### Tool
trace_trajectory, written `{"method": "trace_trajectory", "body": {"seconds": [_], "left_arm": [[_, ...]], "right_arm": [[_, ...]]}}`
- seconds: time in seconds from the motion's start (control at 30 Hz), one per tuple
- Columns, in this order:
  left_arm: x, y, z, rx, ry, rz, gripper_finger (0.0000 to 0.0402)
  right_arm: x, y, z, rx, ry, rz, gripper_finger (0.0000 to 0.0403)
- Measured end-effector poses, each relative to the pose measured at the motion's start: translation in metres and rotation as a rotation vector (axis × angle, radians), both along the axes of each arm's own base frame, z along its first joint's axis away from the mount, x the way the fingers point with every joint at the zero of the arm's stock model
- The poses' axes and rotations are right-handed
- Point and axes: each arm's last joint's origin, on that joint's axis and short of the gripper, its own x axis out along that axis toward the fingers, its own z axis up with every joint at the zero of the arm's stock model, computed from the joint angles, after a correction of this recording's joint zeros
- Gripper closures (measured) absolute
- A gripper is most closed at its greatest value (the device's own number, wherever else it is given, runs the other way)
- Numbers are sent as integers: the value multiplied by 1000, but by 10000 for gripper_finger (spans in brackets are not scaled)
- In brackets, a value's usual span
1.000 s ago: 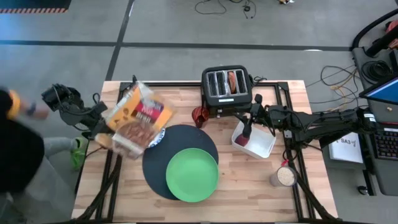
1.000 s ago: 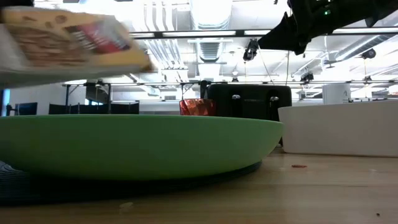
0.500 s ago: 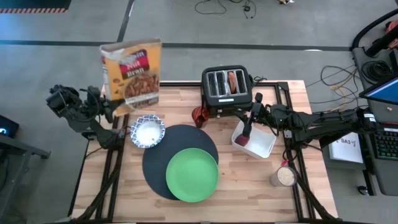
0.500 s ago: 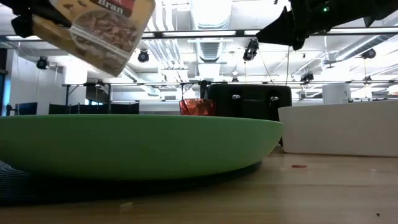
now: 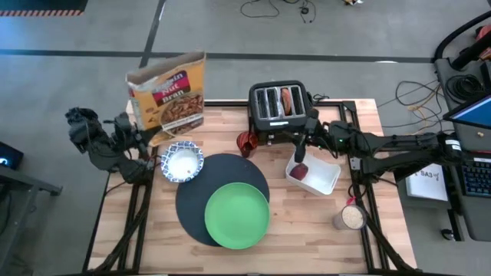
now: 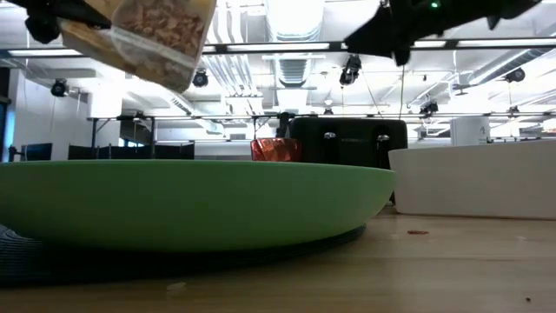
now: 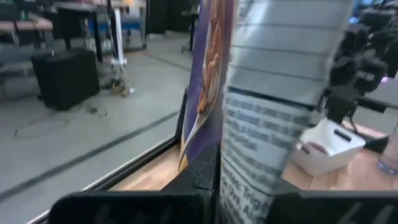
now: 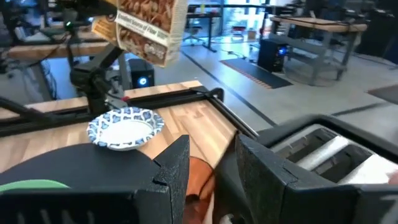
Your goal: Arrange a breakfast setting
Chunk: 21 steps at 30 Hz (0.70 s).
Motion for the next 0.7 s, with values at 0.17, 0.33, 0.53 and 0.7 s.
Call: {"method": "trace_trajectory", "body": {"seconds": [0.17, 0.33, 0.53, 0.7], "left_arm": [[22, -21, -26, 51, -28, 18, 402], [38, -37, -64, 11, -38, -33, 402], [50, -49, -82, 21, -111, -83, 402], [55, -55, -87, 53, -187, -110, 402]], "right_arm": [[28, -5, 13, -47, 25, 4, 282], [58, -9, 25, -92, 43, 13, 282], [91, -13, 35, -137, 55, 45, 282], [115, -14, 38, -181, 64, 141, 282]]}}
